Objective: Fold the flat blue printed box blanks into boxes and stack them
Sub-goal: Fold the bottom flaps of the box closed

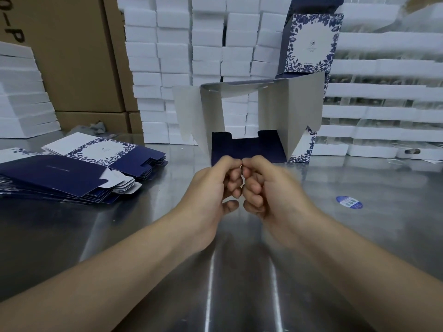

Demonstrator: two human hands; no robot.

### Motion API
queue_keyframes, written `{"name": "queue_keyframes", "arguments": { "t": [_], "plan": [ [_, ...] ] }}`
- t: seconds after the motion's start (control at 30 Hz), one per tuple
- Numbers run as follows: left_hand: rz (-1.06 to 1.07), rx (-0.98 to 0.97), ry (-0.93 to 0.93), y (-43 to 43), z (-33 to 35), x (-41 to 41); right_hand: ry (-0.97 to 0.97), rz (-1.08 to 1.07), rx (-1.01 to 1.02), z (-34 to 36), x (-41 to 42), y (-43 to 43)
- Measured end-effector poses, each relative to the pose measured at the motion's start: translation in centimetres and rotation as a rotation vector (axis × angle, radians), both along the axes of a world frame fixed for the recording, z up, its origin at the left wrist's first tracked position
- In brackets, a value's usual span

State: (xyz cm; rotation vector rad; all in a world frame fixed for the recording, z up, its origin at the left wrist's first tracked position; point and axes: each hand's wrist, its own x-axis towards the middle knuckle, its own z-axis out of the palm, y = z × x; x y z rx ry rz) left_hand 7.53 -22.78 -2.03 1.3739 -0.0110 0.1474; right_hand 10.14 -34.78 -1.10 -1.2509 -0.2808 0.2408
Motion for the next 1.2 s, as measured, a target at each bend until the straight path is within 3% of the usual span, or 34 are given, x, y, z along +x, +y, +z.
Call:
{"name": "queue_keyframes", "arguments": {
  "t": [0.13,0.3,0.57,0.87,1.2],
  "plan": [
    [0.038,0.010,-0.036,-0.17,0.14,-0.08,0.024,0.001,-0.015,-0.25,-0.07,-0.14],
    [0.051,0.020,-0.047,0.06,0.38,-0.15,0.071,-0.036,0.111,-0.25,-0.12,-0.14],
    [-0.020,0.051,-0.013,0.24,0.11,-0.35,0.012,-0.127,0.086,-0.07,0.11,-0.12],
    [0.047,0.050,-0.061,-0.08,0.29,-0.12,0.024,-0.045,0.032,-0.56,-0.03,-0.10],
    [0.051,0.054,0.010,0.20,0.01,-0.17,0.013,-0.187,0.076,-0.57,0.30,0.09]
  ]
}}
